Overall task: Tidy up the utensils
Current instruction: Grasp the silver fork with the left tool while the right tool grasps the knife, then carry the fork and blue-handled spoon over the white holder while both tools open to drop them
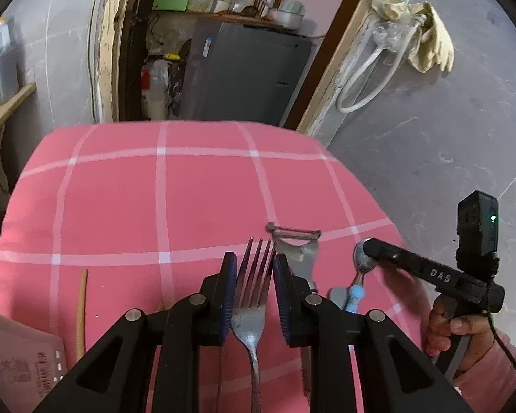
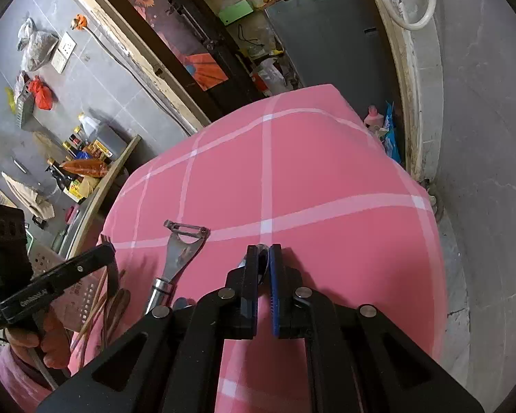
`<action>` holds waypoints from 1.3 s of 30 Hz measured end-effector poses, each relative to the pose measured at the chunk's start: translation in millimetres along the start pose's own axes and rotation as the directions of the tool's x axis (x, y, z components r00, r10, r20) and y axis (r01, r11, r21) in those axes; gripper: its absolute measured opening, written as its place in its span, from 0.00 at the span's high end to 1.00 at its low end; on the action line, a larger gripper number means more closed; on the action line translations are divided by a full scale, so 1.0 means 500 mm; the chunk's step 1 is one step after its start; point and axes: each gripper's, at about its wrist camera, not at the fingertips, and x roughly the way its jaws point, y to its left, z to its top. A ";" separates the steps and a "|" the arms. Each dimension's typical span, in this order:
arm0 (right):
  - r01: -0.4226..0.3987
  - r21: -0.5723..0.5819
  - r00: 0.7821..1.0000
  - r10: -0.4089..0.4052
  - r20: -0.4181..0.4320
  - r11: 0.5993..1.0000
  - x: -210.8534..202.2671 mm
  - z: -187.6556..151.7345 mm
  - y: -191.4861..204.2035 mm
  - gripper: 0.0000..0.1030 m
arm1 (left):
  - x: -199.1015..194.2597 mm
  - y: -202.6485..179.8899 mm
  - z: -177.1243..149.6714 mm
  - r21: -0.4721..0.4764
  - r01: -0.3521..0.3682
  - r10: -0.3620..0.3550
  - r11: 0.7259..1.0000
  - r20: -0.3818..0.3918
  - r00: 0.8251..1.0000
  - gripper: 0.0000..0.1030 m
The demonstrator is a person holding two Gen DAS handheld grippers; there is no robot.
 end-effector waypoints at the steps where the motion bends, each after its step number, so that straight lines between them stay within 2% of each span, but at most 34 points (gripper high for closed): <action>1: 0.003 -0.003 1.000 -0.003 0.008 1.000 -0.005 -0.003 0.003 0.95 | -0.005 -0.003 0.000 0.004 0.002 -0.002 1.000 -0.006 1.000 0.93; 9: 0.002 -0.028 0.999 -0.001 0.034 1.000 -0.038 -0.014 0.025 0.96 | -0.040 -0.022 0.001 0.034 0.008 -0.009 0.999 0.023 1.000 0.93; 19: 0.020 -0.113 0.993 -0.007 0.121 0.993 -0.121 -0.014 0.083 0.97 | -0.117 -0.062 0.001 0.151 -0.072 0.065 0.986 0.053 0.996 0.95; 25: 0.036 -0.177 0.985 -0.005 0.172 0.984 -0.177 -0.025 0.137 0.97 | -0.199 -0.074 -0.013 0.225 -0.134 0.116 0.965 0.091 0.989 0.96; 34: 0.041 -0.234 0.976 0.011 0.219 0.971 -0.251 -0.050 0.205 0.97 | -0.305 -0.066 -0.067 0.236 -0.173 0.138 0.956 0.158 0.978 0.96; 39: 0.068 -0.271 0.964 0.007 0.266 0.960 -0.290 -0.064 0.247 0.97 | -0.345 -0.066 -0.108 0.252 -0.233 0.178 0.939 0.221 0.959 0.97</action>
